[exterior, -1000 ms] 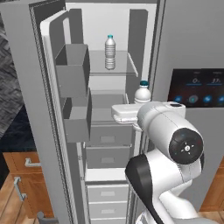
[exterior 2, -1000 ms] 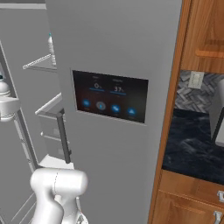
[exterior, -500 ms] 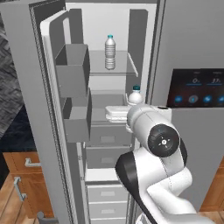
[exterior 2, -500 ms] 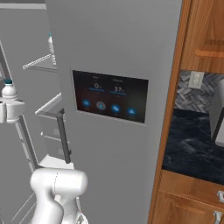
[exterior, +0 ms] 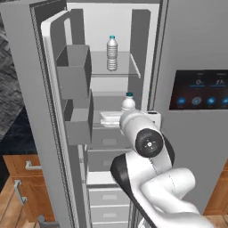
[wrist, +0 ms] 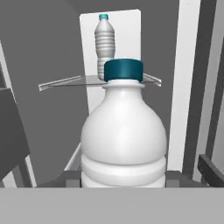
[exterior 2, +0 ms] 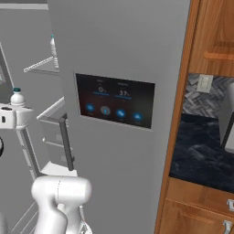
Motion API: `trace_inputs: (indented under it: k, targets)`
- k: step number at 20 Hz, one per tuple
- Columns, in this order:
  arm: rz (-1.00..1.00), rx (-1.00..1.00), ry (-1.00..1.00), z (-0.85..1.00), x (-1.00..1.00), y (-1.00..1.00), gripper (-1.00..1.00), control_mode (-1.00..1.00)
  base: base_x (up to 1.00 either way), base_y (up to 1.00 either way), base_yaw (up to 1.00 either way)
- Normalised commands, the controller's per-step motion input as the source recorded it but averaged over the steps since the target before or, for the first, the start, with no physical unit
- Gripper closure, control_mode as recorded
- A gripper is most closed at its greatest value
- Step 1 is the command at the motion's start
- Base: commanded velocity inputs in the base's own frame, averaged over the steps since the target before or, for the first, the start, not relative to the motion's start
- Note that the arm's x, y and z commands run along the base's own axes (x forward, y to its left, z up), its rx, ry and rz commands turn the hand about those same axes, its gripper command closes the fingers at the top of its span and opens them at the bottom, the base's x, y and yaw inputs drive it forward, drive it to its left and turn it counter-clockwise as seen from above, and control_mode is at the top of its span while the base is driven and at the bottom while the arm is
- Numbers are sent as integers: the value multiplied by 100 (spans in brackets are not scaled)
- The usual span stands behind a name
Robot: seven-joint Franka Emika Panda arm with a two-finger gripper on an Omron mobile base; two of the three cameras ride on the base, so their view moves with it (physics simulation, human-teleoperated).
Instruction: Take the bottled waters from the counter and place them in the freezer to freeze. Close the freezer door after placing the bottles.
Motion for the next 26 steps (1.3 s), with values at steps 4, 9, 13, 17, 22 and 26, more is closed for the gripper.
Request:
trace_inputs:
  k: [4,9,13,17,22,26]
  targets:
    - [4,0,-19,-52,59,-5,100,-100,0,0,0]
    - [4,0,-20,-62,58,-9,100,-100,0,0,0]
    - [4,-2,-18,-69,53,-7,100,-100,0,0,0]
    - [2,-2,-9,-51,49,-3,100,-100,0,0,0]
    - [0,0,0,-7,41,0,100,-100,0,0,0]
    - [-1,0,0,0,47,0,100,-100,0,0,0]
